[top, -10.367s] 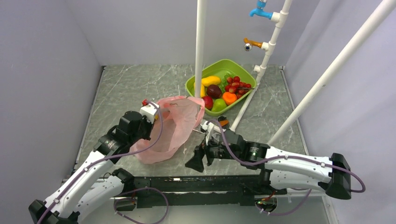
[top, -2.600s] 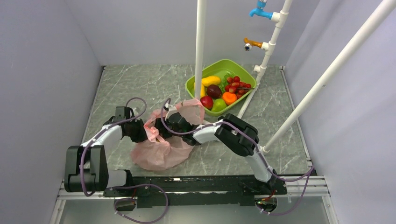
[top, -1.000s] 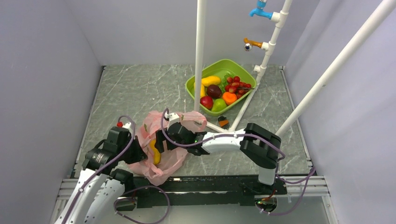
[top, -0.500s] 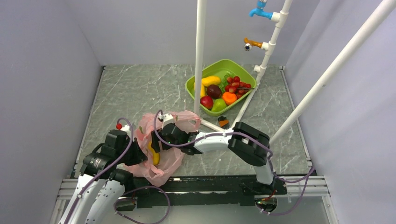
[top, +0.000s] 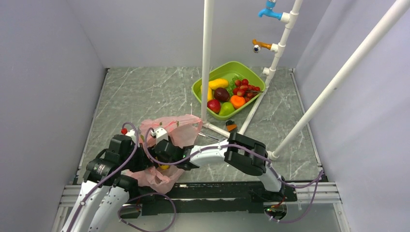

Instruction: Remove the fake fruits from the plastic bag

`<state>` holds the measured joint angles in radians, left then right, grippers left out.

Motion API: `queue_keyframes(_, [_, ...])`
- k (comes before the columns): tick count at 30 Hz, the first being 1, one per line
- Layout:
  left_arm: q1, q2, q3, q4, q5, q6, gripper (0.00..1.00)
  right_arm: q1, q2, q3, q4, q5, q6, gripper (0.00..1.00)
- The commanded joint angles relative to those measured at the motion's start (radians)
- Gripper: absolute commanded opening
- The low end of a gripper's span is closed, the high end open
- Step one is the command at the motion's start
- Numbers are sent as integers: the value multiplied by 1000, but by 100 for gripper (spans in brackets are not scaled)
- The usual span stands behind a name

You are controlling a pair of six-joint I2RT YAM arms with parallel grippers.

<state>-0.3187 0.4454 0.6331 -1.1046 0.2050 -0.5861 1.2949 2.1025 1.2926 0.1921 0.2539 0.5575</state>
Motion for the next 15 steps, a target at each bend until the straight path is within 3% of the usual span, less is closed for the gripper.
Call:
queue_keyframes(1, [-5, -25, -1, 27, 10, 12, 0, 8, 34, 33, -61, 60, -16, 69])
queue_keyframes(15, [4, -73, 3, 19, -26, -11, 0, -20, -157, -51, -64, 35, -109, 14])
